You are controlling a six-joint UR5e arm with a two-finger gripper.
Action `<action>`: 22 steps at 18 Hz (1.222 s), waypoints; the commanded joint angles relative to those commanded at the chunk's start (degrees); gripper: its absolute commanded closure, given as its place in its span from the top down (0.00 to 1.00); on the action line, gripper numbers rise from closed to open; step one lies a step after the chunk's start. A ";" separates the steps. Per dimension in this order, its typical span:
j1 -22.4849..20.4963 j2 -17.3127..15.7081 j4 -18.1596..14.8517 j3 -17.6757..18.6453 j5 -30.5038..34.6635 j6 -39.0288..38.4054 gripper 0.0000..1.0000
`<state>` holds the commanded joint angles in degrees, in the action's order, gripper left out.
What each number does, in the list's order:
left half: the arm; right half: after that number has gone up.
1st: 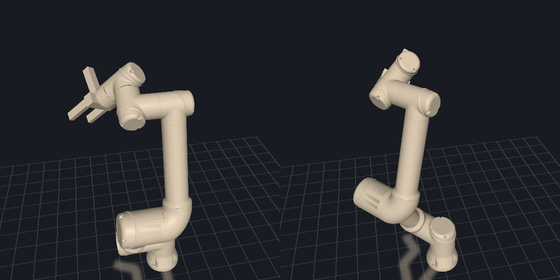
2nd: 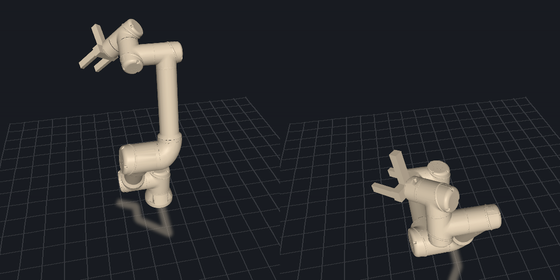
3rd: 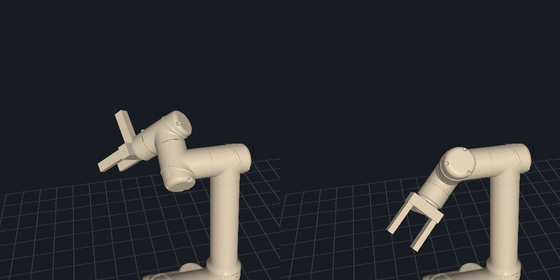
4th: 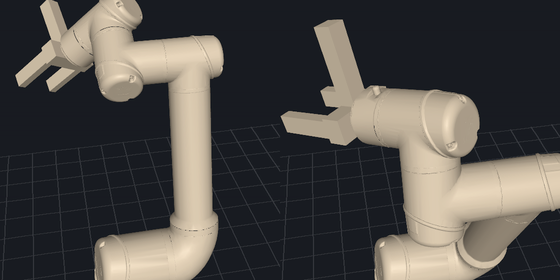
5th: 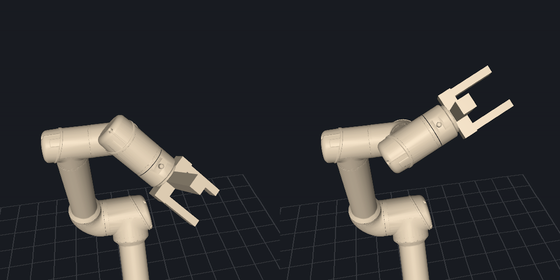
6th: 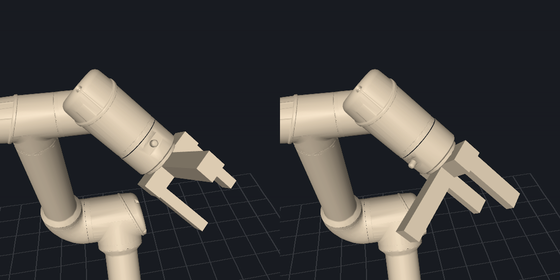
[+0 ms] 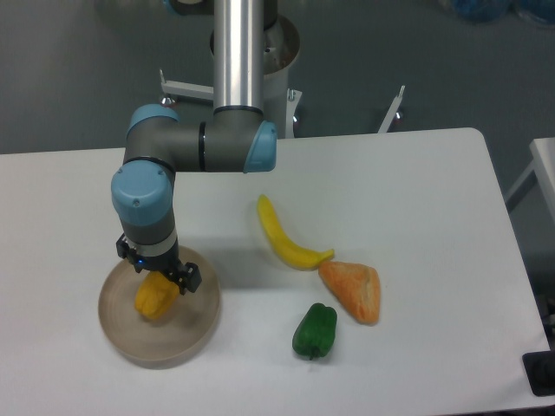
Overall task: Pick up the yellow pepper from the plate
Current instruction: 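Lower the gripper around the yellow bell pepper on the plate, then close the gripper on the yellow bell pepper, then lift the yellow pepper off the plate and carry it beside the orange pepper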
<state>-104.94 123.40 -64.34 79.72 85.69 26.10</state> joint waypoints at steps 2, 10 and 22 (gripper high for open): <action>0.00 0.09 0.26 -0.09 0.09 0.17 1.00; 0.00 0.18 1.41 -0.09 0.00 1.05 0.50; -2.63 -1.93 0.79 -2.28 0.26 7.89 0.48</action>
<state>-107.57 121.47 -63.54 77.44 85.96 34.00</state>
